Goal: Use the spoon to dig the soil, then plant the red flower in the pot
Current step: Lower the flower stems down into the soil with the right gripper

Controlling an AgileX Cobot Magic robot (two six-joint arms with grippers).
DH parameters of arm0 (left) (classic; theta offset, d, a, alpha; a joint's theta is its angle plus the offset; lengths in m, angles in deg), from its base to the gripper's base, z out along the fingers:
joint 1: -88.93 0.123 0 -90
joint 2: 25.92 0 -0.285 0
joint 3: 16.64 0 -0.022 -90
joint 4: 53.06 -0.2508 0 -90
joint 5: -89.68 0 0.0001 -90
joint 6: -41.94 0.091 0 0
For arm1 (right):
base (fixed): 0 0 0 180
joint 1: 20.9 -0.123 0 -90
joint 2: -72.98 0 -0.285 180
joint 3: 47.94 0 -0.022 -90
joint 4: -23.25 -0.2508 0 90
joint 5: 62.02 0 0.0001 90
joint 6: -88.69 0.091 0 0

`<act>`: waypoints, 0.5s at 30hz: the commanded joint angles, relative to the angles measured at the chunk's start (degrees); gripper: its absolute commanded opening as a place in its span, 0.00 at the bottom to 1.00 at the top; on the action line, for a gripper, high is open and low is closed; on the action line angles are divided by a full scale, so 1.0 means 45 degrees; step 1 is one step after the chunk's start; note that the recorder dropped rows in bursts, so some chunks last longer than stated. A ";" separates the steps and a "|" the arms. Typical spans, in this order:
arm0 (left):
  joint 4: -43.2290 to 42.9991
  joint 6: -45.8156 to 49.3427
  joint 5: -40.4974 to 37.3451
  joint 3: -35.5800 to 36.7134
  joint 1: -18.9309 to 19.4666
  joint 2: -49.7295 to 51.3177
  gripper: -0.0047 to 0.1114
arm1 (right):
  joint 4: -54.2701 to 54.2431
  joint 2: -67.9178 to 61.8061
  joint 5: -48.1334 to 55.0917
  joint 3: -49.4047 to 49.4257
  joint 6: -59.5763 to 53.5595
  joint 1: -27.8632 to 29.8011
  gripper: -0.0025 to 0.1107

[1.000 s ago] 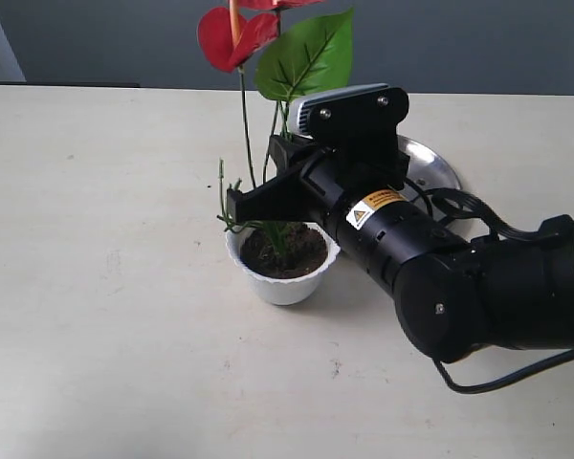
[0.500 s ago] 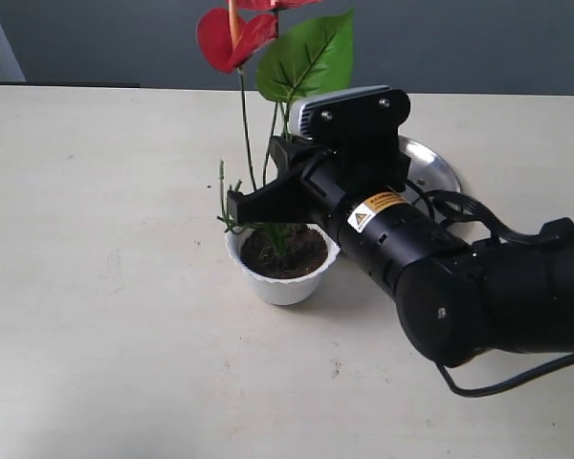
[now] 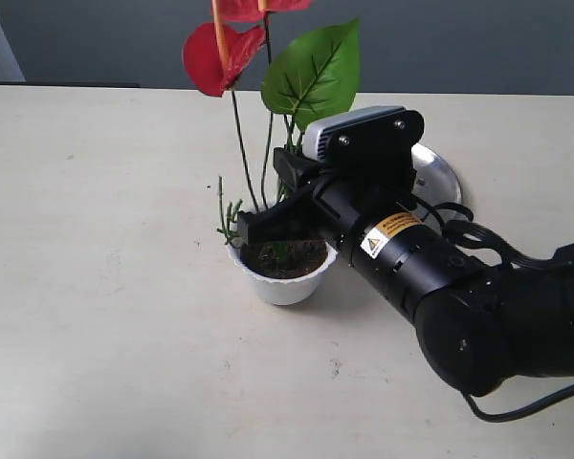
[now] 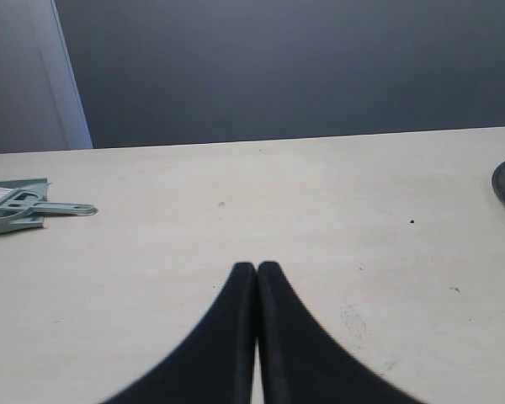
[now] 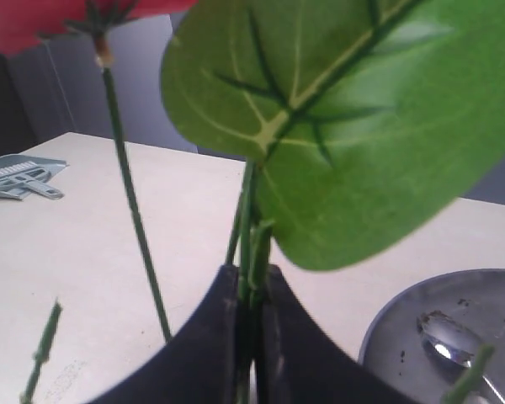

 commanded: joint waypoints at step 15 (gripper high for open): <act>0.0000 -0.0048 0.0037 0.0004 0.0002 -0.0068 0.04 | -0.0605 -0.0169 0.1592 0.0258 0.0035 -0.0005 0.02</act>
